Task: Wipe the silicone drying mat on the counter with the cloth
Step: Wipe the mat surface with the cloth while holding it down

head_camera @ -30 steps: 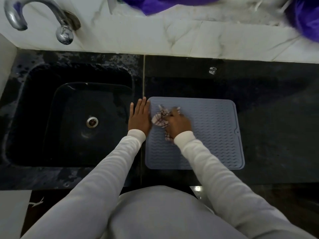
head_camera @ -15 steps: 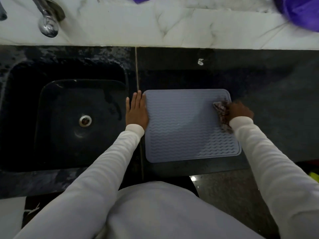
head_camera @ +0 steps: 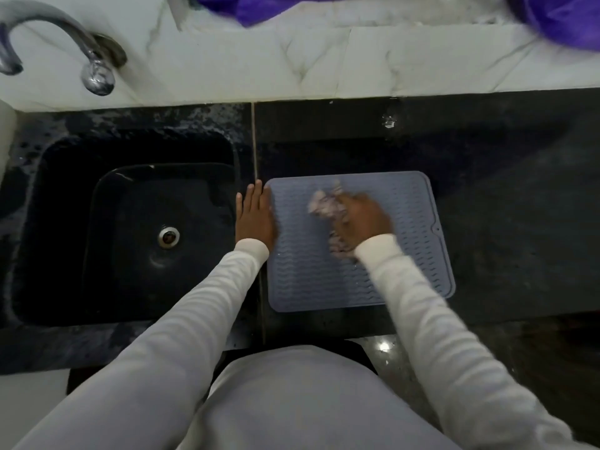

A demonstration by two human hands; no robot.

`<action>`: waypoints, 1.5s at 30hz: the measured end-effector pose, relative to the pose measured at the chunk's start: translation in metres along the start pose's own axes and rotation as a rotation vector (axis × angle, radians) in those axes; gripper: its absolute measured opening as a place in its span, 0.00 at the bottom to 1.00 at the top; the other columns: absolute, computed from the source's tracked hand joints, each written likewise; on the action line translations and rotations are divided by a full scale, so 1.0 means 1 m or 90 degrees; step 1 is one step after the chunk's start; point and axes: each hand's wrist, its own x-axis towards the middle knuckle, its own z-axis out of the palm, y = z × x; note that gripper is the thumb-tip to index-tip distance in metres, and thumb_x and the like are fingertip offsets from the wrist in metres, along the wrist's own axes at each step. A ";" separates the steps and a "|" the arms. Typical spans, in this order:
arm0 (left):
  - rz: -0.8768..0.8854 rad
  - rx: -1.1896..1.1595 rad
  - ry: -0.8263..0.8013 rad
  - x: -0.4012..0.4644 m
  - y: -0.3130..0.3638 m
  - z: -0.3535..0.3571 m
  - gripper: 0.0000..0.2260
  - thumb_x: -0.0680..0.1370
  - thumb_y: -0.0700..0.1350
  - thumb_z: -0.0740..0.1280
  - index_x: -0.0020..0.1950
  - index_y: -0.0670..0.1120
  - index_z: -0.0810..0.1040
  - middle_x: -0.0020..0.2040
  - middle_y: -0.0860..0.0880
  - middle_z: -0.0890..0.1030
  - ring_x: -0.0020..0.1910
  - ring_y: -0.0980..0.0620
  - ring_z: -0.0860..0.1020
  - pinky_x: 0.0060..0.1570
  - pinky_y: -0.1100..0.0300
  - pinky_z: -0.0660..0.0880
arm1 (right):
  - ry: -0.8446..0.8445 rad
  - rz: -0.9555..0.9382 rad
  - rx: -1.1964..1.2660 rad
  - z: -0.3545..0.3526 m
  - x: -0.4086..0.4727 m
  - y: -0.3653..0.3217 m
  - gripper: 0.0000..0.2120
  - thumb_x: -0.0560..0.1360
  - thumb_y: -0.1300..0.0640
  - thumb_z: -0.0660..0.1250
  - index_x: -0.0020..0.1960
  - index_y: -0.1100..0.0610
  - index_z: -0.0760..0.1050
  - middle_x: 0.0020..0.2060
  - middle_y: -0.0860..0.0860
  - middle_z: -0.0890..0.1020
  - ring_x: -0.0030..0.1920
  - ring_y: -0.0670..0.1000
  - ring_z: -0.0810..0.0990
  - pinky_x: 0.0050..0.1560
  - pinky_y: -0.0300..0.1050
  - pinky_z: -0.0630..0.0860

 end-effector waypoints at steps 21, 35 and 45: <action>-0.042 0.054 0.034 -0.005 0.009 0.011 0.27 0.83 0.46 0.52 0.81 0.46 0.47 0.81 0.46 0.49 0.80 0.48 0.45 0.77 0.45 0.38 | 0.057 -0.170 -0.193 0.080 -0.006 0.009 0.25 0.72 0.61 0.67 0.69 0.48 0.72 0.65 0.57 0.74 0.60 0.66 0.73 0.49 0.63 0.76; -0.041 0.064 0.055 -0.005 0.008 0.015 0.26 0.83 0.42 0.51 0.81 0.46 0.46 0.81 0.46 0.48 0.80 0.48 0.45 0.77 0.45 0.39 | 0.071 0.145 -0.191 0.017 -0.014 0.145 0.25 0.73 0.62 0.67 0.68 0.49 0.72 0.66 0.57 0.70 0.60 0.67 0.68 0.52 0.65 0.72; -0.042 0.056 0.046 -0.004 0.008 0.014 0.26 0.84 0.43 0.50 0.81 0.47 0.46 0.81 0.46 0.48 0.80 0.47 0.45 0.77 0.46 0.39 | 0.114 0.241 -0.163 0.001 -0.005 0.174 0.18 0.75 0.62 0.62 0.64 0.53 0.74 0.60 0.59 0.71 0.55 0.66 0.70 0.47 0.63 0.75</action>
